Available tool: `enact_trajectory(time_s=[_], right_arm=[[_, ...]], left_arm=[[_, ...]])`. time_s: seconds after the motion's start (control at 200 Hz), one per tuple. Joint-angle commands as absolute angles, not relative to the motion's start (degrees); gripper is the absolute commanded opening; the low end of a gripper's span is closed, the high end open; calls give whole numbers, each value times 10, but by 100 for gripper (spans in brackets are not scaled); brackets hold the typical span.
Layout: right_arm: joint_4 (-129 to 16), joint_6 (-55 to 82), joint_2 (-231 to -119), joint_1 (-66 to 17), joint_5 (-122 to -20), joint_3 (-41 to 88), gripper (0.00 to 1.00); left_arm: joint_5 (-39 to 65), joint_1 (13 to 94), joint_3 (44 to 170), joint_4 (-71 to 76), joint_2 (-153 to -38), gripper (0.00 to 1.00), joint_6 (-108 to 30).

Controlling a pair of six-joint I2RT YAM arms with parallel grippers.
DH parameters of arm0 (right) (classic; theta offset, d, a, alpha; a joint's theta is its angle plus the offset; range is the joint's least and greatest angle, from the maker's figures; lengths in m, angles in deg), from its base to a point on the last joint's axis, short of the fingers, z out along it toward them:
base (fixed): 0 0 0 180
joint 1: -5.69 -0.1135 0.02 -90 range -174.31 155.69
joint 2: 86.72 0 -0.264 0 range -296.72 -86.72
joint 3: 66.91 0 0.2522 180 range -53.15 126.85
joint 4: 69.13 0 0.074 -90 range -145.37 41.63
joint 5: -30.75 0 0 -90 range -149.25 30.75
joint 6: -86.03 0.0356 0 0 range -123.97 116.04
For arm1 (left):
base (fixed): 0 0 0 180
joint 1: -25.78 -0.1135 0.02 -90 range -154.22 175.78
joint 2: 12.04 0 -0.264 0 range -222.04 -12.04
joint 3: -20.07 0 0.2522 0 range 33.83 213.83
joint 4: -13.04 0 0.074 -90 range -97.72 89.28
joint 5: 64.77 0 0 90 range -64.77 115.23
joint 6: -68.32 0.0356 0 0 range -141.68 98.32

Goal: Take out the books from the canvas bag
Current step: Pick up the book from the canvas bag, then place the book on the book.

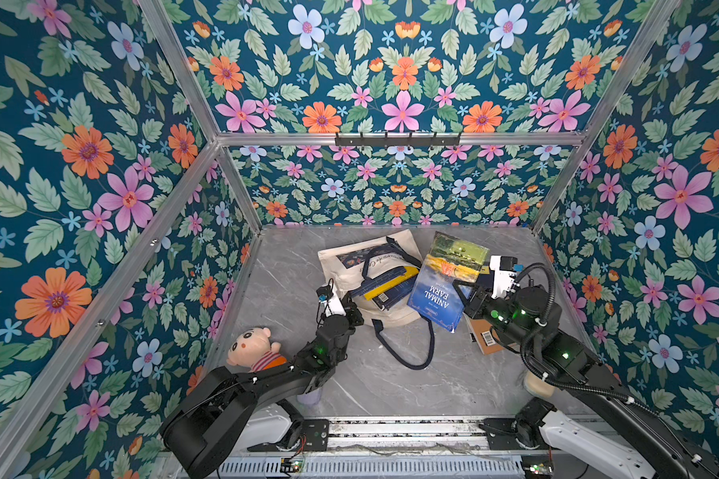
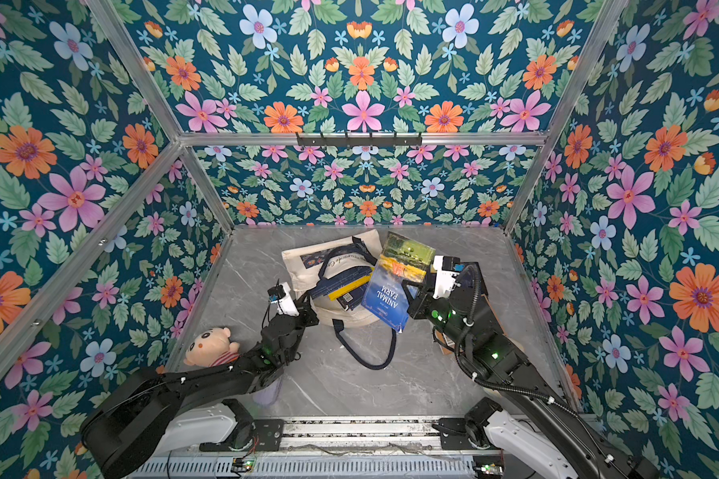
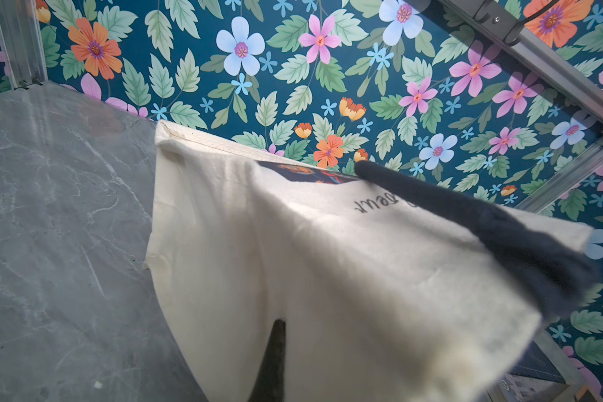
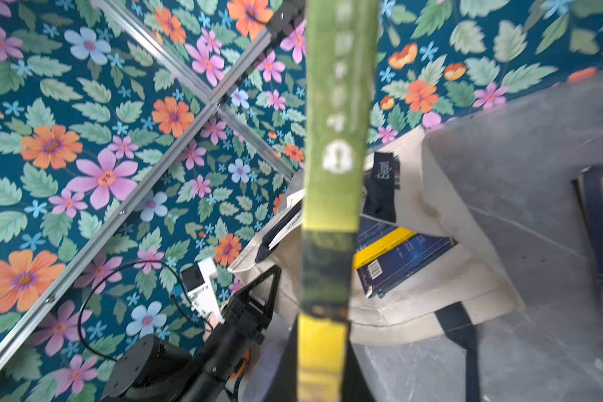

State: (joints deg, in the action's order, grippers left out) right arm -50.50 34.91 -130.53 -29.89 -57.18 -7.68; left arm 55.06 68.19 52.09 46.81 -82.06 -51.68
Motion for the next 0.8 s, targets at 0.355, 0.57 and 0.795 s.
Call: enact_trajectory(time_s=[0.355, 0.57, 0.795], right_arm=[[-675, 548, -1387, -5, -563, -173, 0], [-793, 520, -1488, 0, -478, -170, 0], [-830, 550, -1581, 1, -426, -150, 0]], left_arm=[[550, 681, 527, 459, -822, 0, -520], [548, 681, 529, 459, -827, 0, -520], [548, 681, 530, 462, -832, 0, -519]])
